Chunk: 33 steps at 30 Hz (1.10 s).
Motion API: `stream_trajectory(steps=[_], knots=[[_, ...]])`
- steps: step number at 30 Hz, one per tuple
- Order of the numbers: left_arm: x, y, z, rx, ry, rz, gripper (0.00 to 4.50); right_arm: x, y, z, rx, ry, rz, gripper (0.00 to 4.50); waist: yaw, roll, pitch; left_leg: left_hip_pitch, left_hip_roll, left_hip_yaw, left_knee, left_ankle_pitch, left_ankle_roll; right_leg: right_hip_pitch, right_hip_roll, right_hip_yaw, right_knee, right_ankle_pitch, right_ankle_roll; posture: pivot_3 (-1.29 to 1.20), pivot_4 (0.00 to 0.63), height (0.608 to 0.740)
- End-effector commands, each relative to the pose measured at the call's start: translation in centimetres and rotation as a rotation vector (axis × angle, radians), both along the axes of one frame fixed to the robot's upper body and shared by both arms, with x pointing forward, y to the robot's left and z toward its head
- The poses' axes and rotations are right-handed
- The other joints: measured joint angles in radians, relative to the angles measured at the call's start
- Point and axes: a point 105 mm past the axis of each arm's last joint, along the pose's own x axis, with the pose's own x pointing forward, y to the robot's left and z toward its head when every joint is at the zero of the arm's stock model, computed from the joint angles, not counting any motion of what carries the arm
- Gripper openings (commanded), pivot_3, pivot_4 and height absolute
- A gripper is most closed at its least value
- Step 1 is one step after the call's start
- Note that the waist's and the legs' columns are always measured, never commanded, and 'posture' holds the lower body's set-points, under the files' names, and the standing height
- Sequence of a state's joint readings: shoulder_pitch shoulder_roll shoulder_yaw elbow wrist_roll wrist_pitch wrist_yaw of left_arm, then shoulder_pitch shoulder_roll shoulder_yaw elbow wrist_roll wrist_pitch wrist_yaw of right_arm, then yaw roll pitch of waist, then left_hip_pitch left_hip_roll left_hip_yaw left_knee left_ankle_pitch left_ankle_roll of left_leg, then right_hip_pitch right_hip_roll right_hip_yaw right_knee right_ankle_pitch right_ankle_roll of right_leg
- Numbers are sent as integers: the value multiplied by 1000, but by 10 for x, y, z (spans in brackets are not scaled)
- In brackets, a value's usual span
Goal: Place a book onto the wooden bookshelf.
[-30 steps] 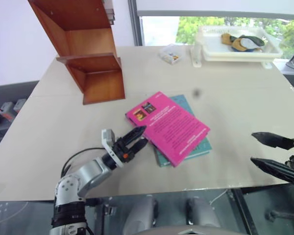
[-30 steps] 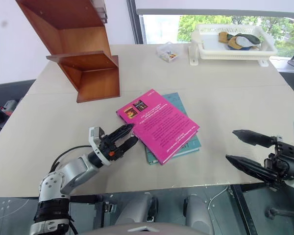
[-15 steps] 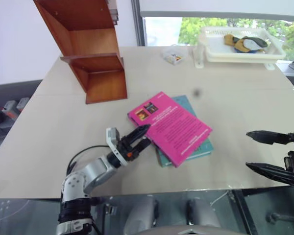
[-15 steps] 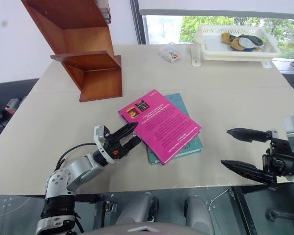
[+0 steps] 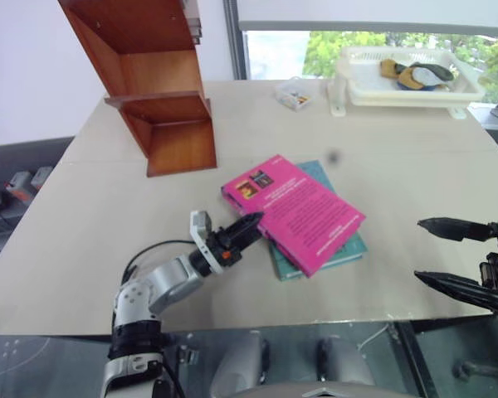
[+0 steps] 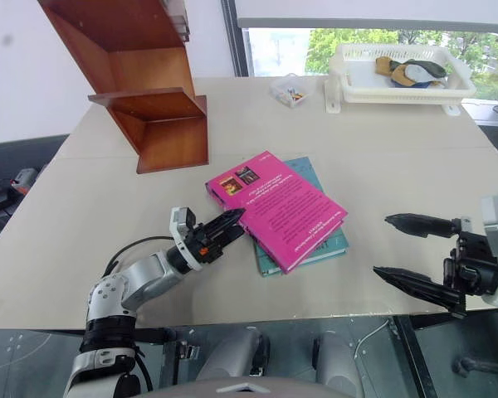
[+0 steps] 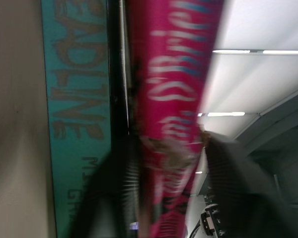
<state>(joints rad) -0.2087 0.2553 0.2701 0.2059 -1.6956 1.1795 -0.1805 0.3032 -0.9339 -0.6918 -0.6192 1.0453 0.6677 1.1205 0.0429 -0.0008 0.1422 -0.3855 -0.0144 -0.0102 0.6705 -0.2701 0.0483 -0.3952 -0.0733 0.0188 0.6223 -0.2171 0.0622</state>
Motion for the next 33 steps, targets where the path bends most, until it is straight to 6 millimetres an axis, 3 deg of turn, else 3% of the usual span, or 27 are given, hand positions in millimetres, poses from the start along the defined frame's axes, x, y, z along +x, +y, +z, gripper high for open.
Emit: stream_trajectory(steps=[1, 8, 15, 19, 23, 26, 33], knots=[[-8, -2, -16, -14, 65, -16, 373, -2, 3, 4, -7, -39, 14, 4500, -1, 0, 0, 0, 0, 0, 0, 0, 0, 0, -1, 0, 0, 0, 0, 0, 150, 740], [-5, 16, 9, -1, -75, 61, 299, 4, -4, 1, 1, -47, -15, 4500, -6, 0, 1, -2, 1, 0, -2, 0, 0, -2, -3, 0, -3, 0, 0, 0, 150, 740], [20, 19, 65, 132, -347, 126, 299, 17, -19, 4, 70, -86, -61, 4500, -2, -11, 8, -15, 1, -2, -1, 0, 0, -12, -3, -1, -4, 1, -1, 0, 150, 740], [46, 8, 94, 430, -625, 180, 299, 25, -27, 10, 89, -130, -88, 4500, -1, -12, 9, -22, 0, -4, -1, 3, -4, -17, 1, -3, -5, 1, -1, 0, 150, 740], [61, 4, 136, 487, -818, 246, 299, 28, -30, 19, 132, -161, -87, 4500, -3, -12, 9, -24, -1, -3, -2, 3, -4, -18, 2, -3, -9, 1, -1, 0, 150, 740], [69, -2, 157, 668, -999, 243, 299, 29, -31, 27, 162, -195, -85, 4500, -7, -12, 9, -25, 0, -4, -2, 3, -4, -18, 3, -4, -12, 1, 0, 0, 150, 740], [90, -5, 172, 1248, -1450, 166, 299, 31, -28, 52, 304, -263, -31, 4500, -5, -12, 12, -28, -1, -6, -2, 2, -4, -18, 6, -6, -14, 3, 4, 0, 150, 740]])
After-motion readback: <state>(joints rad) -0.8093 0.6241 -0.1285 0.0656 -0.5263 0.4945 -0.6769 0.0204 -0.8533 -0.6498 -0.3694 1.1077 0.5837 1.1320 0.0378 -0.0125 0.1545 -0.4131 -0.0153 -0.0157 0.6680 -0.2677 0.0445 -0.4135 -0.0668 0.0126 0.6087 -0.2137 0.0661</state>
